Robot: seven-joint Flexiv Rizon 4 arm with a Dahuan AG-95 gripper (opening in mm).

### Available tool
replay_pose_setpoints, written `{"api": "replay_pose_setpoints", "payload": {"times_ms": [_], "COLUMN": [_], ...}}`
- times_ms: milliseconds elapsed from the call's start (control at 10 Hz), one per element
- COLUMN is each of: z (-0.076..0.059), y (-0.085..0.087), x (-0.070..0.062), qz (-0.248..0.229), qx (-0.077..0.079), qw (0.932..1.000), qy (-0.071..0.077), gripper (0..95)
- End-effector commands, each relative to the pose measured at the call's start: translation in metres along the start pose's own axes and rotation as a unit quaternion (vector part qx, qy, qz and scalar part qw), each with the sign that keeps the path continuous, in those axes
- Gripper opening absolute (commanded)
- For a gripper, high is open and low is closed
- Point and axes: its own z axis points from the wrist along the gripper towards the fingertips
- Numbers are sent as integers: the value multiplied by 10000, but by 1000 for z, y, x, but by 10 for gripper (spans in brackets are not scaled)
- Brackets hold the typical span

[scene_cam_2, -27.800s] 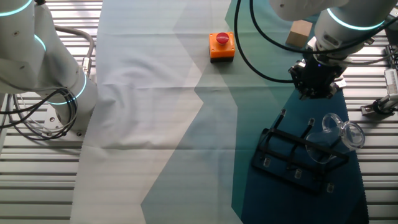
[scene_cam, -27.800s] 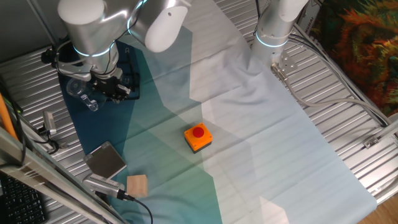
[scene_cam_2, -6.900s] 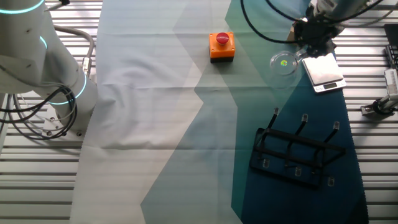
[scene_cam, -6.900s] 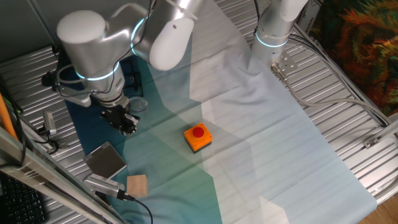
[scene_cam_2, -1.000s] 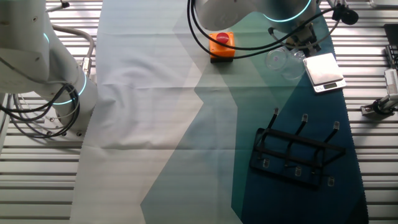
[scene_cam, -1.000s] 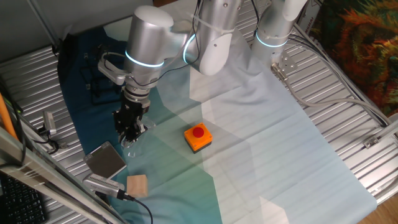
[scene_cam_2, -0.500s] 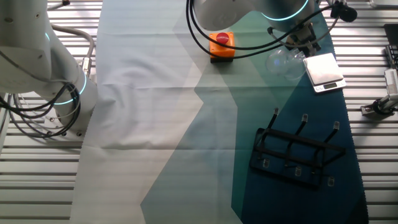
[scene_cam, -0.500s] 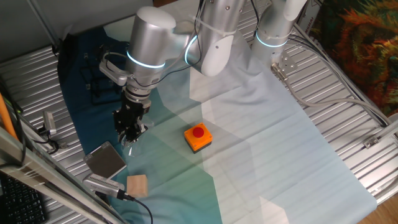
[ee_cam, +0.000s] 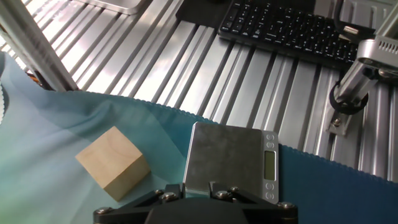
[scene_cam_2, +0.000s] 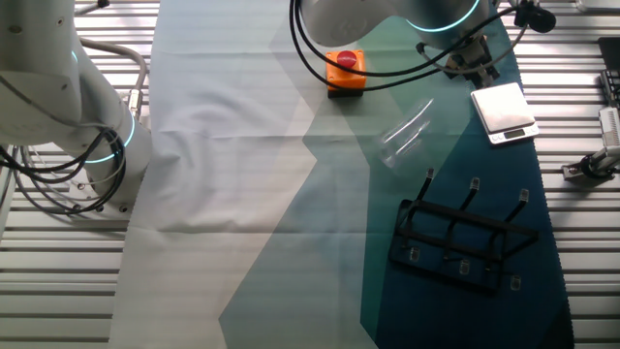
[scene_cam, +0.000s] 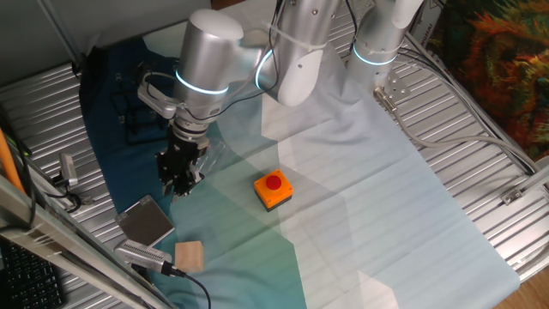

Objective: Take the cup off the cup rack

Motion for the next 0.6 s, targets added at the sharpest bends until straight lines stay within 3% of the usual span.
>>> {"api": "replay_pose_setpoints", "payload": {"times_ms": [100, 600], "z": [0, 0], "y": [0, 0], "x": [1, 2], "qz": [-8, -67], "qx": [-21, -2], "qw": [10000, 10000], "qy": [13, 49], "gripper": [190, 190]}}
